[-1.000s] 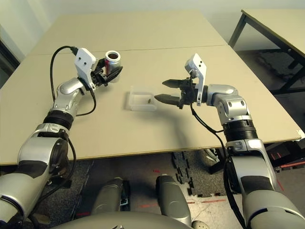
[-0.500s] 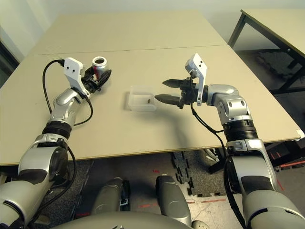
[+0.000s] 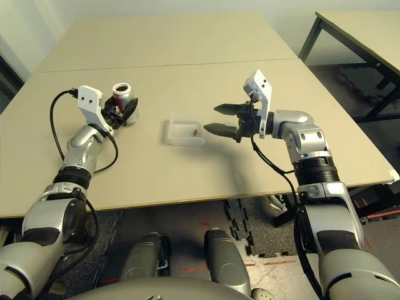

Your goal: Pour the medicine from the bottle into the box.

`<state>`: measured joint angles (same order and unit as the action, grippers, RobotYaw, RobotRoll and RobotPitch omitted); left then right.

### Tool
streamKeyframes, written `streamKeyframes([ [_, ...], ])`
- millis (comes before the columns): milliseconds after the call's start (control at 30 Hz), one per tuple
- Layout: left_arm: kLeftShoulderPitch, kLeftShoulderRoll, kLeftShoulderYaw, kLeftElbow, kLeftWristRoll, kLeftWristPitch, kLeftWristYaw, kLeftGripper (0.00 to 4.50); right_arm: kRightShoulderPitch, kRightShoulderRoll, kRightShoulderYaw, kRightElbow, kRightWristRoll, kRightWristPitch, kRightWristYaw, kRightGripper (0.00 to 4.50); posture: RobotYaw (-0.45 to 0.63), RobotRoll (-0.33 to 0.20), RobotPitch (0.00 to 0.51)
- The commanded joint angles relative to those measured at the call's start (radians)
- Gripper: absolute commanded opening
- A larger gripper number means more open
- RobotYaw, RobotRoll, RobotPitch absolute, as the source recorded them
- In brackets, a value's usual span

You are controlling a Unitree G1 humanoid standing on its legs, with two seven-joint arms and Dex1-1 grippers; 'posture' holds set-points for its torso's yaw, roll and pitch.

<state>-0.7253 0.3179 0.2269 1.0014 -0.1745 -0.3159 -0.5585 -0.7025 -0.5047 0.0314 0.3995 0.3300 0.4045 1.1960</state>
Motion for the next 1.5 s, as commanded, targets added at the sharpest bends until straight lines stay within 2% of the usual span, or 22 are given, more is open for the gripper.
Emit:
streamKeyframes([
  [33,0.011,0.003,0.011,0.016,-0.012,-0.006,0.006,2.59,0.005,-0.009,0.004,-0.014,-0.003,0.005,-0.004,4.5,-0.08,0.0,0.087],
  [533,0.033,-0.013,0.014,0.022,-0.03,-0.001,-0.004,2.59,-0.001,-0.009,0.006,-0.01,-0.004,0.003,-0.001,4.5,-0.08,0.0,0.082],
  [667,0.044,-0.013,0.012,0.018,-0.03,0.0,-0.007,4.0,-0.005,-0.009,0.007,-0.006,-0.005,0.002,0.002,4.5,-0.07,0.0,0.08],
  [733,0.05,-0.013,0.009,0.013,-0.027,-0.002,-0.009,4.48,-0.007,-0.009,0.008,-0.004,-0.006,0.001,0.003,4.5,-0.07,0.0,0.078],
  [1167,0.142,-0.015,0.016,-0.122,-0.058,0.028,-0.011,4.48,-0.018,0.001,0.013,0.01,-0.01,-0.008,0.004,4.5,-0.05,0.0,0.073],
  [1500,0.265,-0.013,-0.005,-0.353,-0.088,0.131,-0.022,4.48,-0.026,0.02,0.022,0.052,-0.02,-0.033,0.004,4.5,-0.03,0.0,0.08],
])
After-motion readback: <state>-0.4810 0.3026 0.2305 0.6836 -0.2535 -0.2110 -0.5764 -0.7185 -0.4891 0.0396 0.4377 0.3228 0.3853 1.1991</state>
